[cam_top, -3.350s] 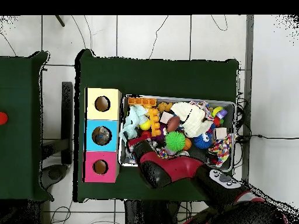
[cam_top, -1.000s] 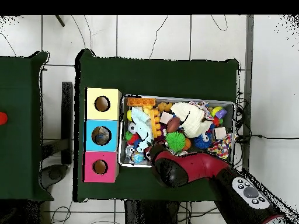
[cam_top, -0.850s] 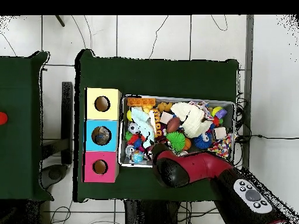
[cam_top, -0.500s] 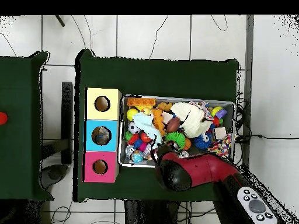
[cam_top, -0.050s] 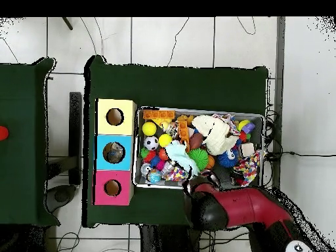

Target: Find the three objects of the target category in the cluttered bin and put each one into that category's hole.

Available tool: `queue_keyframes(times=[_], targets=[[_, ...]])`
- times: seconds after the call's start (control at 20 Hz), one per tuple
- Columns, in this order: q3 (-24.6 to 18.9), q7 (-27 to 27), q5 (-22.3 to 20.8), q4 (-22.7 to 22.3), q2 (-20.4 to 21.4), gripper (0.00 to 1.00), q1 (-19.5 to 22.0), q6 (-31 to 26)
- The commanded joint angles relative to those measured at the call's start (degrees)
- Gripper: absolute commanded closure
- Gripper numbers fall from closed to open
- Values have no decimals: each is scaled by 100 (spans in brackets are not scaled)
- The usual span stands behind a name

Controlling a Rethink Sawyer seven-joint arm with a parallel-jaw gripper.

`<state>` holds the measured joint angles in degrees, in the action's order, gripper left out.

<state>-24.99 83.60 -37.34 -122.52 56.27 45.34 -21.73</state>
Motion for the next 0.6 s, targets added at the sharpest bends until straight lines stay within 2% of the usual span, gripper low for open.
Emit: queue_keyframes(times=[0.05, 0.2, 0.45, 0.6], targets=[[-369, -1112, 402, -700, 1082, 100, 492, -1044], [-447, -884, 318, -749, 1058, 100, 493, -964], [-232, -21, -200, -408, 205, 100, 116, -393], [-127, 205, -298, -213, -213, 100, -10, -147]])
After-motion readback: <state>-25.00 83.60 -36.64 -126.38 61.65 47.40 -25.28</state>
